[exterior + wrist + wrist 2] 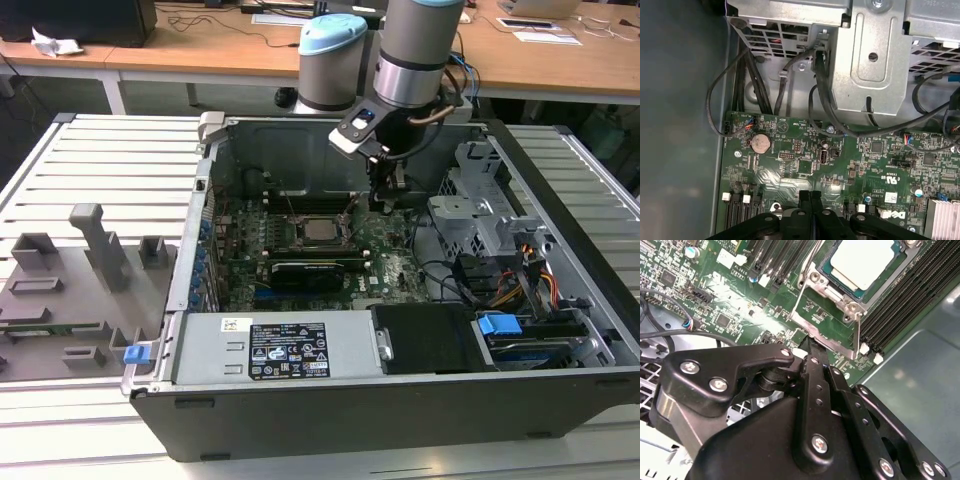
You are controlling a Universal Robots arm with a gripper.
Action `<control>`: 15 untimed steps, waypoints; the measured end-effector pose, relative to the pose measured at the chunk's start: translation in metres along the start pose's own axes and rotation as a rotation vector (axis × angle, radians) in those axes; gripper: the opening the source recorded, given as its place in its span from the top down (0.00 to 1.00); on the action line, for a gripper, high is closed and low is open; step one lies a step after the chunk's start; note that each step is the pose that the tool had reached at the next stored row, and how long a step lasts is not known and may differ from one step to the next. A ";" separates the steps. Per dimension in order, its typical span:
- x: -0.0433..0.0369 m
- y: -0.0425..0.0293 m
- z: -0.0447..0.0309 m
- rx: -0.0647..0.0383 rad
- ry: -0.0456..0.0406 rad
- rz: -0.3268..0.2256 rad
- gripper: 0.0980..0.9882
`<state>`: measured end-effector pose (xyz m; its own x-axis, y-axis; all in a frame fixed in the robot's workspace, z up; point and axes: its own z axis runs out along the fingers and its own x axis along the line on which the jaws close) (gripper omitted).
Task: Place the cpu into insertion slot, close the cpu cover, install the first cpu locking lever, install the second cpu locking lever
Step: 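Close the cpu cover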
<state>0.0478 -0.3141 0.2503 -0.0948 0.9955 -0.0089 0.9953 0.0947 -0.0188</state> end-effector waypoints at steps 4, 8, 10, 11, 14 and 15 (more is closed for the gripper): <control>0.0003 -0.0032 0.0001 0.000 0.0000 0.000 0.99; 0.0006 -0.0061 0.0001 0.000 0.0000 0.000 0.99; 0.0008 -0.0079 0.0001 0.000 0.0000 0.000 0.99; 0.0009 -0.0092 0.0002 0.000 0.0000 0.000 0.99; 0.0012 -0.0126 0.0002 0.000 0.0000 0.000 0.99; 0.0014 -0.0145 0.0003 0.000 0.0000 0.000 0.99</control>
<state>0.0332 -0.3141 0.2503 -0.0947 0.9955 -0.0089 0.9953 0.0945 -0.0188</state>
